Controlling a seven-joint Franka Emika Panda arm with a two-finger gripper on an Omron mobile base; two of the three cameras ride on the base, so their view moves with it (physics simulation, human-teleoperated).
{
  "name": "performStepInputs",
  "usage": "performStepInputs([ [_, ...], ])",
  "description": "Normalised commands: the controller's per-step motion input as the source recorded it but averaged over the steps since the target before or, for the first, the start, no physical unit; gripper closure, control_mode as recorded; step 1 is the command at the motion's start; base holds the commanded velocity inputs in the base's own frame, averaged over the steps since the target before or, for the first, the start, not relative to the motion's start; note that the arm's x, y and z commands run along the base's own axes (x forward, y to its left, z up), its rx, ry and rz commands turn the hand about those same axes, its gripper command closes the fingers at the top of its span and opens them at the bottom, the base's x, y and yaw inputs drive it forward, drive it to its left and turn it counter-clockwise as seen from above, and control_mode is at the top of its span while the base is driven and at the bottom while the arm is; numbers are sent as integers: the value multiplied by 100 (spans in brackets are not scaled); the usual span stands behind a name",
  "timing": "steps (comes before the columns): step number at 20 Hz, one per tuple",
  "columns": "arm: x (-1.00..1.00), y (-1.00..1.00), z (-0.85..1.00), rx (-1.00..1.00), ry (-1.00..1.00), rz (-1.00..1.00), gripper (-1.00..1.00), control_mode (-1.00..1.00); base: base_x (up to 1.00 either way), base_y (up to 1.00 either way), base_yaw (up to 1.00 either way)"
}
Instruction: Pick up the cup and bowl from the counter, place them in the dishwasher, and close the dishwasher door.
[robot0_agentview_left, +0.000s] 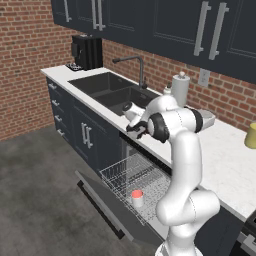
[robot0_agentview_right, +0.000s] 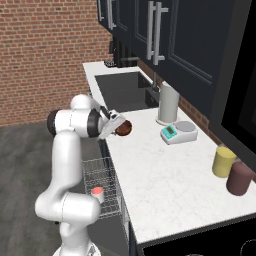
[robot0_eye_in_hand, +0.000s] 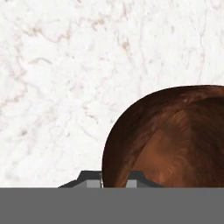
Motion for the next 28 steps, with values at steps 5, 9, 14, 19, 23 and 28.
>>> performStepInputs([
  [5, -97, 50, 22, 0, -10, 0, 100, -100, 0, 0, 0],
  [9, -100, 85, 4, 1, -9, 0, 100, -100, 0, 0, 0],
  [14, -100, 85, -1, 3, -4, 0, 100, -100, 0, 0, 0],
  [19, -91, 61, -55, 4, 5, 0, 100, -100, 0, 0, 0],
  [23, -41, 18, -99, 4, 13, 0, 100, -100, 0, 0, 0],
  [28, -41, -1, -99, 5, 10, 0, 100, -100, 0, 0, 0],
])
